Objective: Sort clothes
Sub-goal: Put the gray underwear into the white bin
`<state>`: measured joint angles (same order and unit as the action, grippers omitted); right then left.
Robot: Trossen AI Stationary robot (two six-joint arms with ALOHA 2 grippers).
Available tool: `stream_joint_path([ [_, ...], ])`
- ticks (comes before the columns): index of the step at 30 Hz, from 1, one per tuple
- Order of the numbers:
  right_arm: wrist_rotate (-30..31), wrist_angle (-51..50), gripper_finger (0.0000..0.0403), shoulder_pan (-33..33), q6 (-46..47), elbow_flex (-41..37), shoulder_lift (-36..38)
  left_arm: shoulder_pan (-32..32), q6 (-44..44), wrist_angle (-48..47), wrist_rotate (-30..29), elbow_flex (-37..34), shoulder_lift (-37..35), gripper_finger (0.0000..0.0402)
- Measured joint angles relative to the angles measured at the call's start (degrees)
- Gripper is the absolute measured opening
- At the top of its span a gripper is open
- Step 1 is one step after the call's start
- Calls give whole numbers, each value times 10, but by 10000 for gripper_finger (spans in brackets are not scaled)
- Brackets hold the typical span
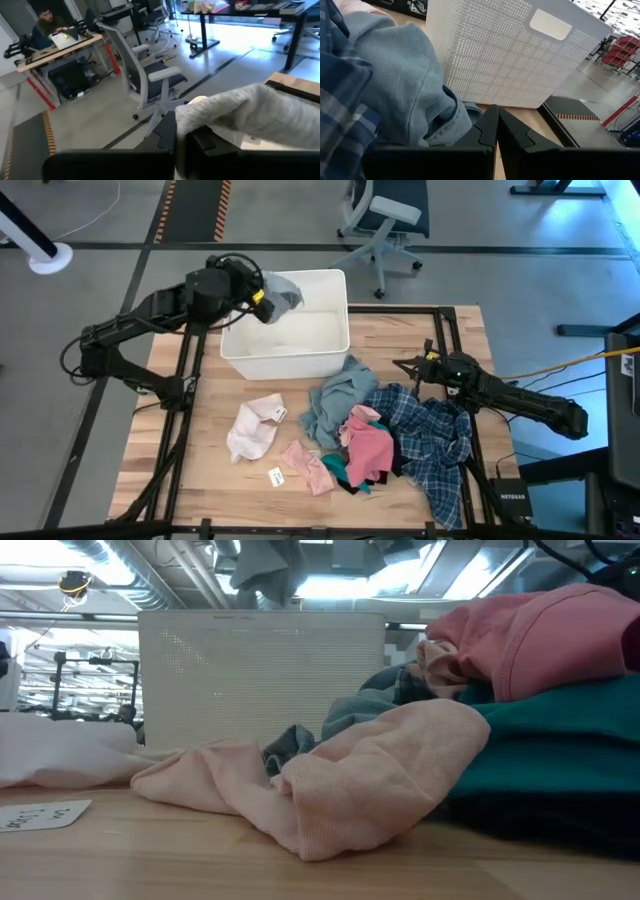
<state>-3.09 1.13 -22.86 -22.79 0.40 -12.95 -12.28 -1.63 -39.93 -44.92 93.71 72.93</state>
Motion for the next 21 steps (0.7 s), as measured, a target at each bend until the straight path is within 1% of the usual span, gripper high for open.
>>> stream_joint_path([
  [7,-3,1,19,0,0,0,0,-18,-30,-6,0,-8,4,20],
  [15,-5,0,19,0,0,0,0,-21,-55,-9,0,-8,12,31],
  [21,-5,0,19,0,0,0,0,-38,-70,-35,0,-8,26,60],
])
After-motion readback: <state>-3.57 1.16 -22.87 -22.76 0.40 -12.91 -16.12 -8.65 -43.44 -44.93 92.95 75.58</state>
